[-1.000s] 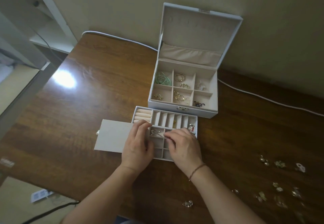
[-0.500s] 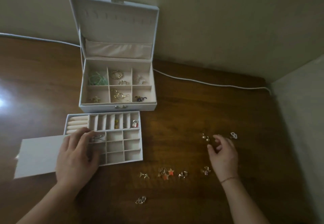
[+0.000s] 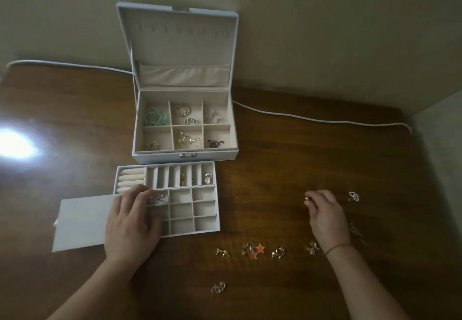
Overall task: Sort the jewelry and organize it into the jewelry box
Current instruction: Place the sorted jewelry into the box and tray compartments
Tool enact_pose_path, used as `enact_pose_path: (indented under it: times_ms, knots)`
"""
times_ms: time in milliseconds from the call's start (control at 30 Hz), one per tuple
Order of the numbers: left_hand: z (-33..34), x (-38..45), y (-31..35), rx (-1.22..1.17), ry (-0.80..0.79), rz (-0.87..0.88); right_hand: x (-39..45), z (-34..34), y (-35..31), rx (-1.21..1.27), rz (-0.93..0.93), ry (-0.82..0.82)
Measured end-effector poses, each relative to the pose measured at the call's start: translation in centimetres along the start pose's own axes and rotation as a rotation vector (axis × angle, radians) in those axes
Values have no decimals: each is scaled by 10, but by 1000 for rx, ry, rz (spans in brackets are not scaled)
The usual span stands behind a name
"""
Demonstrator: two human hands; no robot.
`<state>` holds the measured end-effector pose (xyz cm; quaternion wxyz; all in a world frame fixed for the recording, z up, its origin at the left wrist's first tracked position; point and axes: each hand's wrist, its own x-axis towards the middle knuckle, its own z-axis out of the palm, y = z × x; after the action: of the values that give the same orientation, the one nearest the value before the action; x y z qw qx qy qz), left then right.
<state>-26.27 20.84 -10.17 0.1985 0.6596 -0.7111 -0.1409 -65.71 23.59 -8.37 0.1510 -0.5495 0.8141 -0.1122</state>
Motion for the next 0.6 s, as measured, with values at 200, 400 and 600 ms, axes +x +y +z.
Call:
enact_pose_path:
  times_ms: [200,400,600]
  knots:
    - [-3,-1,-1,-6,18,20,9,0,-12,-62,80,-25]
    - [-1,-2,-5,-18,8,24,12,3,-23,-6,132,17]
    - [-2,-2,-6,-48,19,42,12,2,-36,-36,149,-15]
